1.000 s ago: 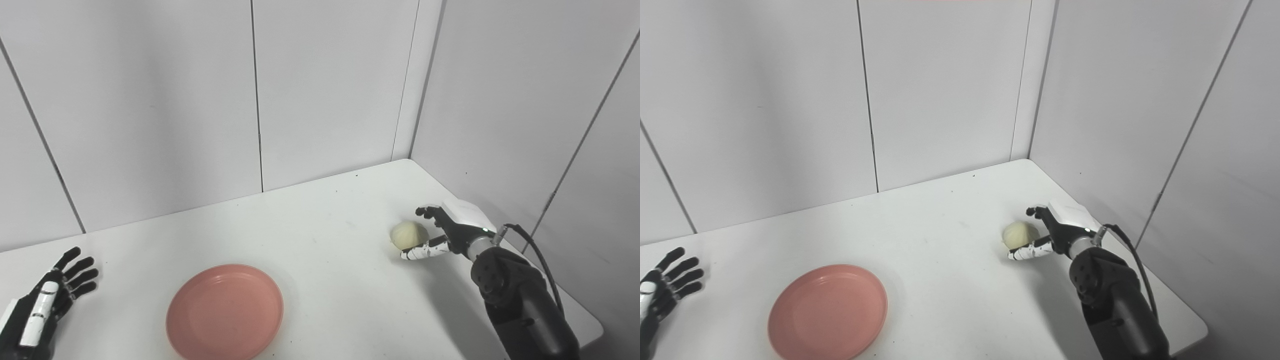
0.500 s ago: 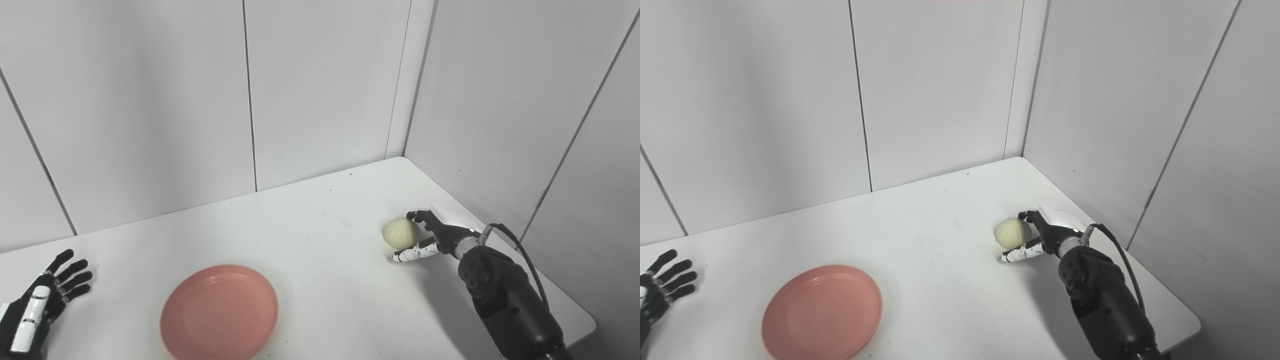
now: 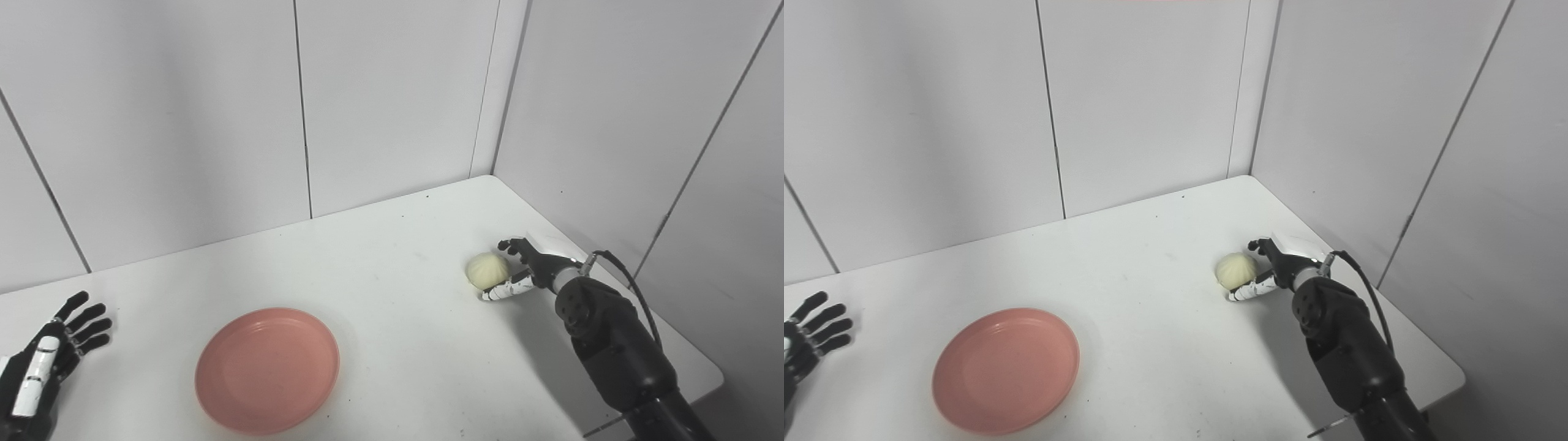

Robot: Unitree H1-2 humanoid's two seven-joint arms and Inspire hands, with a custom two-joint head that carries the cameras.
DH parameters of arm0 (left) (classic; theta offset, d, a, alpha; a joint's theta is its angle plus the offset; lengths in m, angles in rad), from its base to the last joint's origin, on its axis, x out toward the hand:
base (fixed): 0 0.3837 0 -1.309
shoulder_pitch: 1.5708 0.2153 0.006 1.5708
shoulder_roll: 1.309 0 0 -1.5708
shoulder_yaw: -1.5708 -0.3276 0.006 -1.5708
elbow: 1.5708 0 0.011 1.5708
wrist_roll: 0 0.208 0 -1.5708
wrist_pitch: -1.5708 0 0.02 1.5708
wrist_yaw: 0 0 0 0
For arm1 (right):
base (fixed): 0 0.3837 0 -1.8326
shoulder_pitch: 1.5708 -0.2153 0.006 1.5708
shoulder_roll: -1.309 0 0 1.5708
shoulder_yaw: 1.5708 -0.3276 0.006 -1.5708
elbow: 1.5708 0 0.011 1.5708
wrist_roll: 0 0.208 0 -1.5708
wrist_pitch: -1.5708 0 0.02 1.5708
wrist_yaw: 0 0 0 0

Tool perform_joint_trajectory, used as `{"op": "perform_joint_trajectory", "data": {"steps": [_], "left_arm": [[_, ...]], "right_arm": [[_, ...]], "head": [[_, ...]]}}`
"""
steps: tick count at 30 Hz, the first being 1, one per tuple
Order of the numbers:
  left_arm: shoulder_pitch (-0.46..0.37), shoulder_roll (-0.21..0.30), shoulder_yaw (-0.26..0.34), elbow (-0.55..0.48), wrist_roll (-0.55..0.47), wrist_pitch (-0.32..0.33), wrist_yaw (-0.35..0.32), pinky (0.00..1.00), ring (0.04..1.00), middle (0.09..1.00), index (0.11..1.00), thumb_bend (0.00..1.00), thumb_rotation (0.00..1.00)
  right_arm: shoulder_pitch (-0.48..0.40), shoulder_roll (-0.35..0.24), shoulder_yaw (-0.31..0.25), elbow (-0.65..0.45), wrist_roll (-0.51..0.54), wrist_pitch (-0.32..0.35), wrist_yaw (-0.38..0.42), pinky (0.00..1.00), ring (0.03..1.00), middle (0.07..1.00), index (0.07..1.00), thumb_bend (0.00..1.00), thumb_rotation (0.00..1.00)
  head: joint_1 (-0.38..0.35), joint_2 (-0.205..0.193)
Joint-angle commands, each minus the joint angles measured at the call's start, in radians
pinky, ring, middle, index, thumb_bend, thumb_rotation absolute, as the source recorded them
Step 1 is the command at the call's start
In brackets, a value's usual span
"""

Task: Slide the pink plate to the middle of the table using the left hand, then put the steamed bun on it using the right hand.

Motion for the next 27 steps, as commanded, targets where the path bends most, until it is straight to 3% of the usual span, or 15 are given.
{"op": "perform_joint_trajectory", "data": {"steps": [1,3,4,8,10,12,17,19,24,27], "left_arm": [[0.194,-0.013,-0.001,0.079,-0.02,0.022,-0.016,0.8,0.822,0.857,0.873,0.56,0.92],[0.194,-0.013,0.0,0.081,-0.025,0.022,-0.021,0.8,0.823,0.858,0.875,0.57,0.92],[0.194,-0.014,0.002,0.082,-0.027,0.023,-0.022,0.8,0.82,0.854,0.871,0.57,0.91],[0.194,-0.014,0.0,0.084,-0.018,0.021,-0.016,0.79,0.816,0.85,0.866,0.57,0.91],[0.193,-0.014,0.0,0.085,-0.018,0.02,-0.017,0.79,0.817,0.853,0.869,0.57,0.91],[0.195,-0.015,0.0,0.083,-0.019,0.022,-0.017,0.79,0.817,0.853,0.869,0.57,0.91],[0.203,-0.015,-0.004,0.059,-0.016,0.033,-0.015,0.79,0.818,0.855,0.871,0.57,0.92],[0.205,-0.014,-0.005,0.055,-0.016,0.03,-0.019,0.8,0.821,0.858,0.875,0.58,0.92],[0.213,-0.016,-0.007,0.028,-0.013,0.044,-0.013,0.8,0.827,0.863,0.88,0.59,0.92],[0.221,-0.017,-0.008,0.003,-0.012,0.062,-0.009,0.81,0.826,0.861,0.879,0.57,0.93]], "right_arm": [[-0.077,-0.059,-0.006,-0.013,0.002,0.006,-0.057,0.67,0.778,0.824,0.819,0.91,0.43],[-0.082,-0.058,-0.009,-0.006,0.015,0.004,-0.062,0.61,0.727,0.79,0.822,0.91,0.43],[-0.083,-0.056,-0.013,-0.004,0.024,0.003,-0.066,0.52,0.642,0.727,0.826,0.9,0.41],[-0.086,-0.063,-0.004,0.003,0.032,0.005,-0.075,0.5,0.635,0.721,0.828,0.91,0.43],[-0.088,-0.064,0.001,0.003,0.034,0.006,-0.077,0.43,0.559,0.659,0.832,0.9,0.43],[-0.09,-0.066,0.01,0.008,0.034,0.004,-0.083,0.53,0.673,0.75,0.824,0.92,0.45],[-0.109,-0.063,0.044,0.035,0.021,0.004,-0.094,0.66,0.775,0.816,0.809,0.92,0.45],[-0.121,-0.058,0.057,0.054,0.031,0.001,-0.1,0.67,0.776,0.814,0.807,0.91,0.45],[-0.146,-0.054,0.082,0.111,0.06,-0.009,-0.114,0.56,0.692,0.769,0.802,0.92,0.44],[-0.154,-0.067,0.116,0.129,0.049,-0.002,-0.088,0.63,0.743,0.786,0.792,0.92,0.41]], "head": [[0.002,0.001],[0.003,0.002],[0.003,0.002],[0.003,0.002],[0.009,0.004],[0.01,0.004],[0.018,0.009],[0.019,0.01],[0.022,0.012],[0.024,0.016]]}}
